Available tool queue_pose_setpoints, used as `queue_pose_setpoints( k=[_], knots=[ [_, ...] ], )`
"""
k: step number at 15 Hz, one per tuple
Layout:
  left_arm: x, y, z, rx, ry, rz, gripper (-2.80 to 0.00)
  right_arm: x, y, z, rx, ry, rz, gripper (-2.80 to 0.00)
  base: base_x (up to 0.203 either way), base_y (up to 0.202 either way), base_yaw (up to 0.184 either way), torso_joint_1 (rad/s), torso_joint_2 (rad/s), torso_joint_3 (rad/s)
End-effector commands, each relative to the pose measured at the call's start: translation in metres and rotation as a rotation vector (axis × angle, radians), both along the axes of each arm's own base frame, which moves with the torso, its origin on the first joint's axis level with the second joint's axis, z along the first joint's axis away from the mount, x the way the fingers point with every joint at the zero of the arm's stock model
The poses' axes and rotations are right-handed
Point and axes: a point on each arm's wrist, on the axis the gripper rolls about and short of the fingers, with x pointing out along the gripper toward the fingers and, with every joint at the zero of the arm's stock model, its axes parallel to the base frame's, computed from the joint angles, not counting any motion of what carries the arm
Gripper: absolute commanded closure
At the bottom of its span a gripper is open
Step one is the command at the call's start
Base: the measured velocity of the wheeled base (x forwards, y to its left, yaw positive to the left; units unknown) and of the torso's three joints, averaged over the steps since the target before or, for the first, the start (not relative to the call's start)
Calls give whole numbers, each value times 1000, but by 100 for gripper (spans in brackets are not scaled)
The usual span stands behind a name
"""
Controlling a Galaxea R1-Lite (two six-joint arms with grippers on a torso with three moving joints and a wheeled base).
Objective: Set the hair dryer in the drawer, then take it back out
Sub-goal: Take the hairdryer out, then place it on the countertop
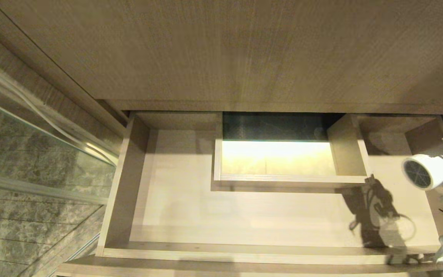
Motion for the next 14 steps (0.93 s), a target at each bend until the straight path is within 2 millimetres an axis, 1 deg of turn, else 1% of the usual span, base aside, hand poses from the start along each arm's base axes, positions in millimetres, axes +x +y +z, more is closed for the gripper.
queue_pose_setpoints(
  k=[1, 3, 7, 9, 10, 12, 14],
  knots=[
    [0, 0, 0, 0, 1, 0, 0, -56, 20, 33, -72, -183, 12, 0, 0, 0, 0, 0, 0, 0],
    [0, 0, 0, -1, -1, 0, 0, -91, 33, 45, -124, -288, 29, 0, 0, 0, 0, 0, 0, 0],
    [0, 0, 0, -1, 0, 0, 0, -146, 52, 57, -219, -462, 56, 0, 0, 0, 0, 0, 0, 0],
    [0, 0, 0, -1, -1, 0, 0, -165, 59, 58, -244, -524, 61, 0, 0, 0, 0, 0, 0, 0],
    [0, 0, 0, 0, 0, 0, 0, -171, 61, 58, -251, -543, 62, 0, 0, 0, 0, 0, 0, 0],
    [0, 0, 0, 0, -1, 0, 0, -182, 64, 57, -256, -571, 58, 0, 0, 0, 0, 0, 0, 0],
    [0, 0, 0, 1, -1, 0, 0, -186, 66, 59, -260, -591, 55, 0, 0, 0, 0, 53, -83, -13]
  ],
)
